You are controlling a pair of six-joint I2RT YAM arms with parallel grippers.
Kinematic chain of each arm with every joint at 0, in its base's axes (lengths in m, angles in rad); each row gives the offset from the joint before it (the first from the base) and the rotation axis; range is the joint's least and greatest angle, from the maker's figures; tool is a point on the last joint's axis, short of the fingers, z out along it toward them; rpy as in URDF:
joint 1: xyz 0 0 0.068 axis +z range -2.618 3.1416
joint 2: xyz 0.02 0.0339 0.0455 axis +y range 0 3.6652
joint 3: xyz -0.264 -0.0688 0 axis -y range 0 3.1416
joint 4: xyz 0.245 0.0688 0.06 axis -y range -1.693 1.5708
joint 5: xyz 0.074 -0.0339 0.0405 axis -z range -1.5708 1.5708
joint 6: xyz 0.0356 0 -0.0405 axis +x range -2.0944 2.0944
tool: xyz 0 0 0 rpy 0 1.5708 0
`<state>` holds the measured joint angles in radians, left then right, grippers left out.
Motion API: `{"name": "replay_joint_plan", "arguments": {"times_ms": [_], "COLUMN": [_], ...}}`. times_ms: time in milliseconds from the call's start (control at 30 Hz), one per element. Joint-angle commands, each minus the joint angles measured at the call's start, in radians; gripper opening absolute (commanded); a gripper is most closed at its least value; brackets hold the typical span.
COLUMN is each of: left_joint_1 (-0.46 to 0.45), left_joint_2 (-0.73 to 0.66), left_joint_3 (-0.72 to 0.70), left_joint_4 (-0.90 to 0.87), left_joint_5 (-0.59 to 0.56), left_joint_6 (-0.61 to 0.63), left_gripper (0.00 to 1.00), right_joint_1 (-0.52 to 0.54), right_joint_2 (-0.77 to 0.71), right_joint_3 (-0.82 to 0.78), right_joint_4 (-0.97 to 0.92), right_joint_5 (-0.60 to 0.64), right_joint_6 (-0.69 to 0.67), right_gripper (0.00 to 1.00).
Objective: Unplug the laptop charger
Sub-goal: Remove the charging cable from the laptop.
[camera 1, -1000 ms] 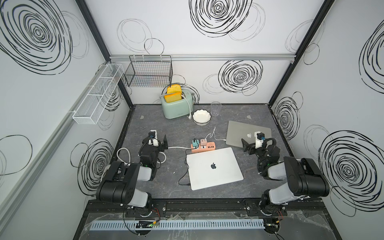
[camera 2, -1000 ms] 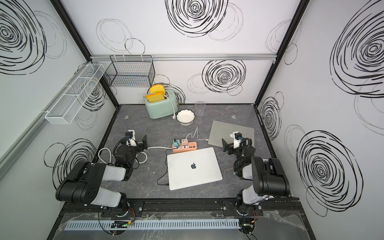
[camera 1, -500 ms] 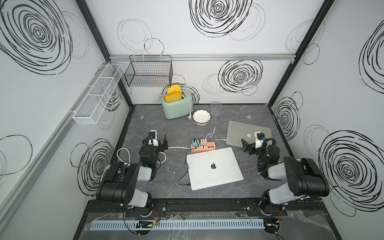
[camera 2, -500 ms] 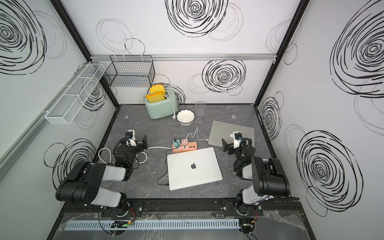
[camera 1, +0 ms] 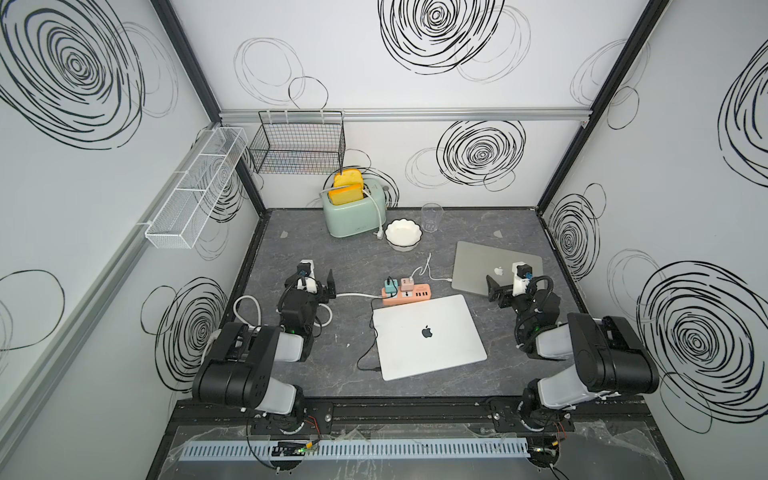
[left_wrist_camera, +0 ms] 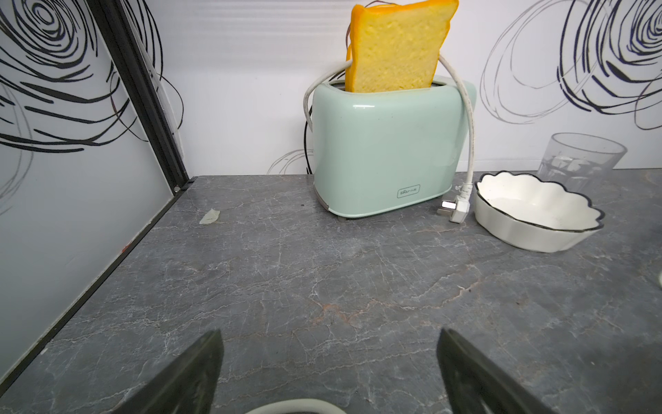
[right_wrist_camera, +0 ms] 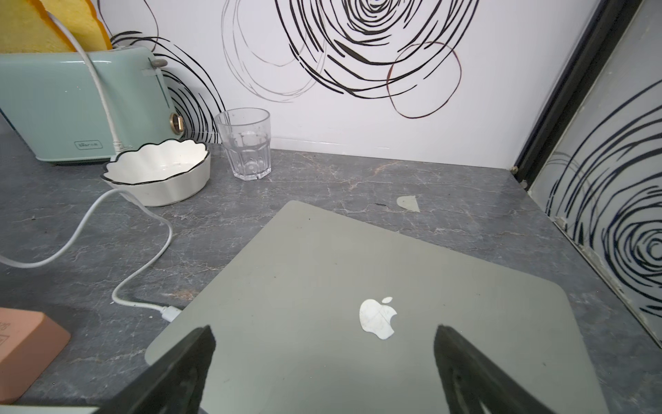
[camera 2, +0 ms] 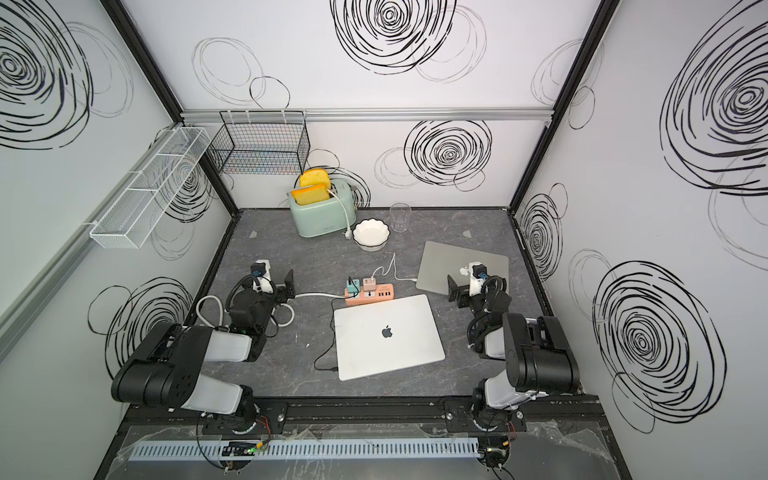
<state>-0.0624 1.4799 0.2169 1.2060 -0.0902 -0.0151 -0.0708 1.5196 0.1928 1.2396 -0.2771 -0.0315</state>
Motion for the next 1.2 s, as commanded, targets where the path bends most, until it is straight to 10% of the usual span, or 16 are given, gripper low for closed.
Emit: {"name": "replay_joint_plan", "arguments": {"times_ms": [0,267,433,633,800,1167], "left_joint_1": [0.007,0.012,0.016,-0.033,-0.221,-0.681], "left_joint_2": [-0.014,-0.035,-0.151,-0.276,-0.222,0.049], "left_joint_3": [-0.005,0.007,0.281,0.434,0.695,1.194], "left_joint_4": [0.069,0.036,-0.649,-0.985,-1.321,-1.572], "left_joint_5": [0.009,0.013,-0.175,-0.093,0.028,0.215], "left_joint_6": [0.007,0.003,-0.178,-0.374,-0.401,-0.481], "left_gripper": [0.97,0.97,0.97,0.97,0.97,0.97], "right_joint_1": [0.017,0.027,0.032,0.038,0.112,0.182], "right_joint_2": [-0.001,-0.029,-0.097,-0.067,0.056,-0.125], "right_joint_3": [0.023,0.057,0.273,0.554,0.863,0.825], "right_joint_4": [0.005,-0.073,-0.484,-0.851,-1.235,-1.442], "right_joint_5": [0.087,0.190,0.227,0.257,0.264,0.076], "right_joint_6": [0.018,0.047,0.065,0.243,0.262,0.479], "right_gripper": [0.99,0.99,0.99,0.99,0.99,0.99]}}
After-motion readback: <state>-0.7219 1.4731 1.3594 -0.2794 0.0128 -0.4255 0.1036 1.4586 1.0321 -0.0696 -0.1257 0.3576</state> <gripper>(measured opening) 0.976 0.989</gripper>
